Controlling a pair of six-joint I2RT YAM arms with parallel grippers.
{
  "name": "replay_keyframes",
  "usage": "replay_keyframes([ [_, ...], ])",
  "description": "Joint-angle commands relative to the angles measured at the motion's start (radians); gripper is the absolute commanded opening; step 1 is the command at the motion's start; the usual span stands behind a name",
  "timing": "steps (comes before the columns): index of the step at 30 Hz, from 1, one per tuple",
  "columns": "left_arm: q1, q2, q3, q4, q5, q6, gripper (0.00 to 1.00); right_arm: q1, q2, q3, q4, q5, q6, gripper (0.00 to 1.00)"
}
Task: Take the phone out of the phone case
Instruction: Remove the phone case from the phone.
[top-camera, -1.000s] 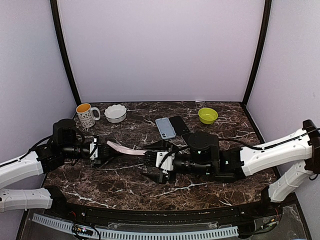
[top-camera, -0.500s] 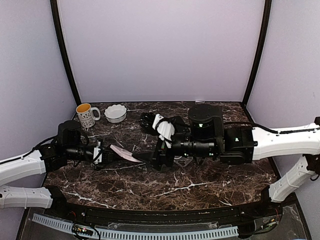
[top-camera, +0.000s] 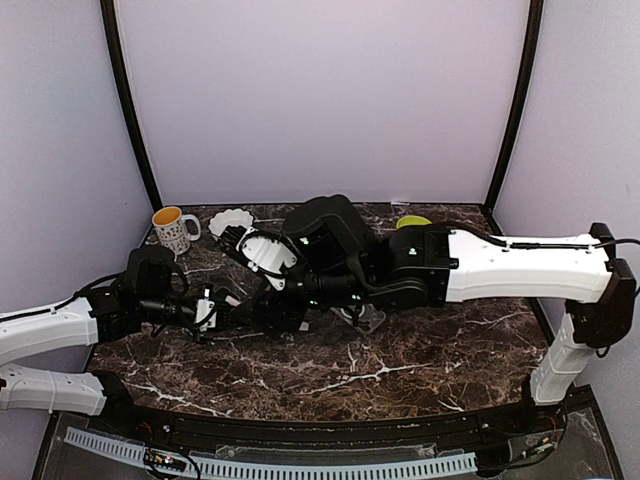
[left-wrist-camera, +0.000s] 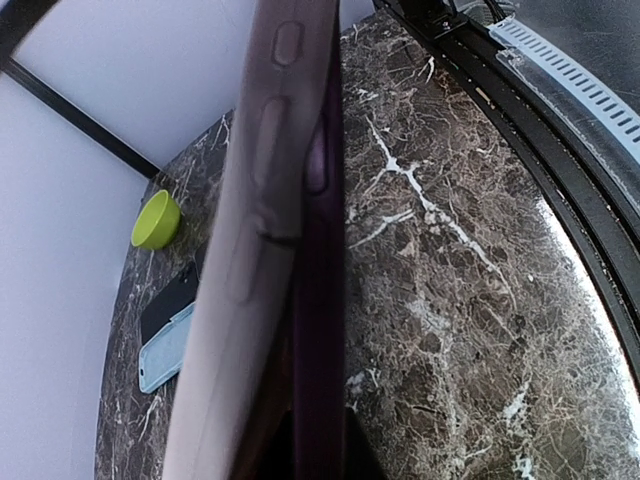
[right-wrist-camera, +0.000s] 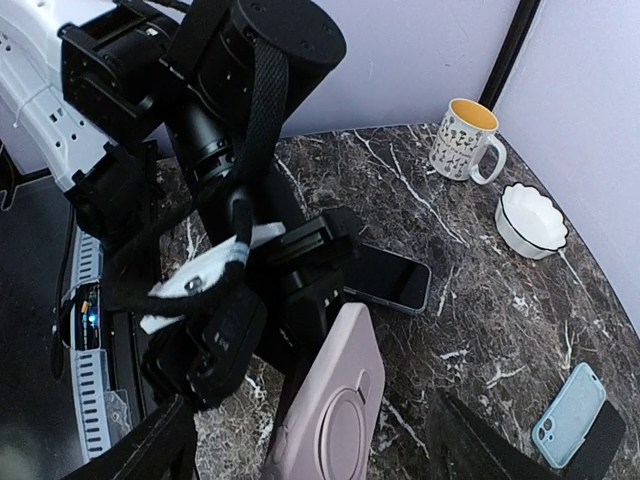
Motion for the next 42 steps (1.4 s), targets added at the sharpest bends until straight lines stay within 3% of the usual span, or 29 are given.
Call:
replay_keyframes([
  [1,-0.016,-0.007,0.048,0.021,0.008,0.006,0.0,0.008,0.083,0.152,-0.149,0.061,0.067,0.79],
  [8,-0.037,-0.008,0.056,-0.013,-0.002,0.043,0.0,-0.001,0.153,0.231,-0.252,0.008,0.067,0.78],
  [14,-0.066,-0.032,0.026,-0.002,-0.041,0.092,0.0,-0.115,0.024,0.109,-0.133,-0.136,0.177,0.76],
  [21,-0.075,-0.016,0.039,-0.028,-0.039,0.098,0.0,-0.136,0.067,0.134,-0.217,-0.24,0.212,0.71],
  [34,-0.083,0.01,0.055,-0.062,-0.041,0.092,0.0,-0.093,0.186,0.193,-0.246,-0.248,0.236,0.72],
  [42,-0.091,0.013,0.054,-0.066,-0.052,0.095,0.0,-0.092,0.231,0.205,-0.239,-0.193,0.215,0.66],
])
